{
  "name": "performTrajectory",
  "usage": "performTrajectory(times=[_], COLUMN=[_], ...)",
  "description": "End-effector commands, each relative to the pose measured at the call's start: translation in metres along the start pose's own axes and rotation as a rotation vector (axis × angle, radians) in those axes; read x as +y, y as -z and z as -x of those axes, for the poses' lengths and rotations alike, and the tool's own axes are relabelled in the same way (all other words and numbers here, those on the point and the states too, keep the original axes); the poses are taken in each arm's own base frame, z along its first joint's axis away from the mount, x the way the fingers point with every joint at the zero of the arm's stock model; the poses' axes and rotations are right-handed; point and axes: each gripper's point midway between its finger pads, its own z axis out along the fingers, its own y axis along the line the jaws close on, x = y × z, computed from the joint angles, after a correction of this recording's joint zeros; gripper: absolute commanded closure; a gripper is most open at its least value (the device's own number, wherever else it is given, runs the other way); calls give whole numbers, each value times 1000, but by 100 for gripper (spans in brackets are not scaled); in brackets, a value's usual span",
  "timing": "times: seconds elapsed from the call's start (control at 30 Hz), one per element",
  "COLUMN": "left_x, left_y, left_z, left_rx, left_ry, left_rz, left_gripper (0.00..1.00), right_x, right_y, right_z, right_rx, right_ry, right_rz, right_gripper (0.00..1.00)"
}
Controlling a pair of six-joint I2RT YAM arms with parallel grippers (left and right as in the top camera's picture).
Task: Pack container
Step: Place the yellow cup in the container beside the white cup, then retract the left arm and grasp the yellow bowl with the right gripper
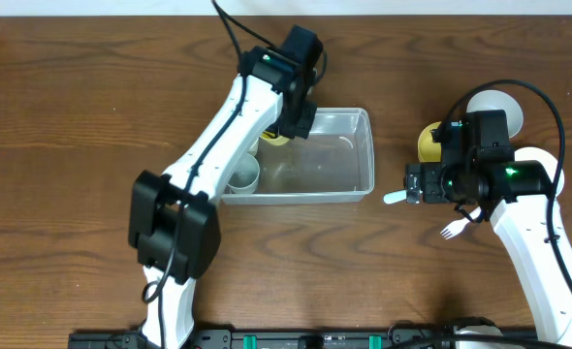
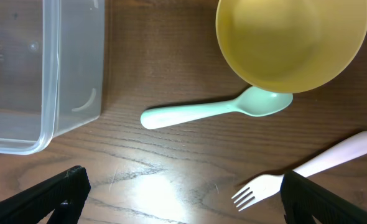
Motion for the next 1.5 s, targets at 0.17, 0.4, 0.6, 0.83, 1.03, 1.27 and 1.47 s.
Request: performTrajectory(times=[0.17,0.4,0.6,0.83,1.03,1.27,1.47], left_x=[20,27,23,40,94,166,182], left_y=[-39,-42,-12,86,170,198,173], left_z=[-7,-7,5,20,-7,-54,-77], left_rx=[86,92,13,-218,-348,-372,-286], left_ry=[-4,-14,-24,11,208,507,581], left_rz=[71,73,63,105,125,135,93], left_gripper=[94,75,52,50,43,41,41], right_x=[-2,-2,-3,-4,-21,-31,-43], right_y=[3,3,3,7,50,36,-39], right_z=[5,5,4,10,53,93,87], right_rx=[-16,-15,-11,-31,-144,-112,62], right_ry=[-18,-18,-18,-18,-35,40,28], right_rz=[-3,-3,-3,-13,-105,-125,-148], right_gripper=[1,1,1,1,1,1,1])
